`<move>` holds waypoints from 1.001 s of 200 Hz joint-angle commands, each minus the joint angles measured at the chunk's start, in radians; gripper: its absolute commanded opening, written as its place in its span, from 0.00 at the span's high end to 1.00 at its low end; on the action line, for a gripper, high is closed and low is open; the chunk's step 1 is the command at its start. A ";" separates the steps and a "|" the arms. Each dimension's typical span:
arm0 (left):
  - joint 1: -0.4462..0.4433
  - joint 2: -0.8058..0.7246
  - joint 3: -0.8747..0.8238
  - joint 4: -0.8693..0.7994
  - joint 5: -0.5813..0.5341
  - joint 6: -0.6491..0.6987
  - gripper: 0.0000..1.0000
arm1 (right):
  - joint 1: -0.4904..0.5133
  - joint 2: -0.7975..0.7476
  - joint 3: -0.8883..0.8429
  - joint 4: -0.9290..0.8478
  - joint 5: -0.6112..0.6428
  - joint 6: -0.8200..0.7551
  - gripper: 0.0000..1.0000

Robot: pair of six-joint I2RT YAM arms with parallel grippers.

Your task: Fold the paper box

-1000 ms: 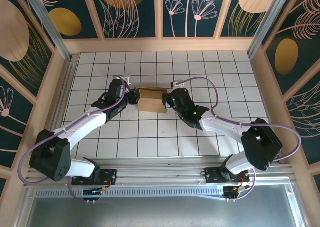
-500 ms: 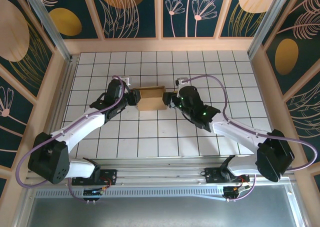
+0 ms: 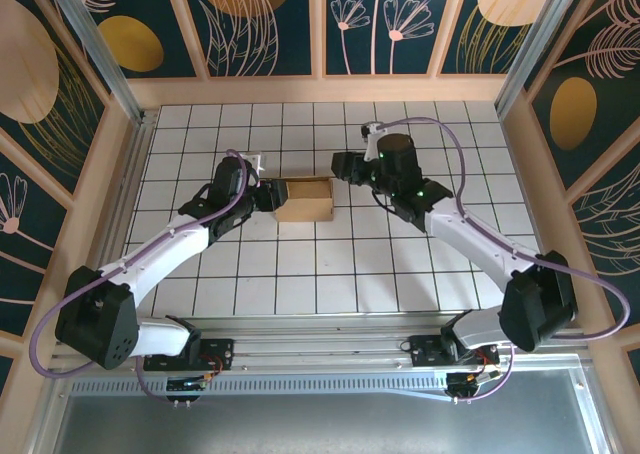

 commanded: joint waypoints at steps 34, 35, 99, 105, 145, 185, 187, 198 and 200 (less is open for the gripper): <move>-0.003 -0.052 0.020 -0.094 -0.022 -0.014 0.38 | -0.015 0.166 0.183 -0.085 -0.154 -0.043 0.51; -0.003 -0.052 0.019 -0.094 -0.023 -0.014 0.37 | -0.015 0.170 0.185 -0.084 -0.156 -0.043 0.51; -0.003 -0.034 0.051 -0.017 0.016 -0.033 0.32 | -0.018 0.252 0.248 -0.100 -0.179 -0.065 0.53; -0.003 -0.036 0.056 -0.015 0.015 -0.033 0.33 | -0.021 0.257 0.252 -0.100 -0.181 -0.077 0.53; -0.003 -0.115 0.021 -0.015 -0.045 -0.071 0.33 | -0.032 0.310 0.320 -0.174 -0.204 -0.140 0.57; -0.003 -0.181 -0.010 -0.091 -0.149 -0.140 0.36 | -0.023 0.316 0.320 -0.209 -0.183 -0.200 0.71; -0.005 -0.182 -0.010 -0.095 -0.153 -0.144 0.36 | -0.022 0.315 0.318 -0.210 -0.180 -0.202 0.72; -0.003 -0.191 -0.008 -0.110 -0.165 -0.163 0.37 | -0.013 0.312 0.302 -0.208 -0.160 -0.224 0.74; -0.002 -0.192 -0.007 -0.111 -0.165 -0.166 0.37 | -0.011 0.311 0.299 -0.208 -0.154 -0.228 0.74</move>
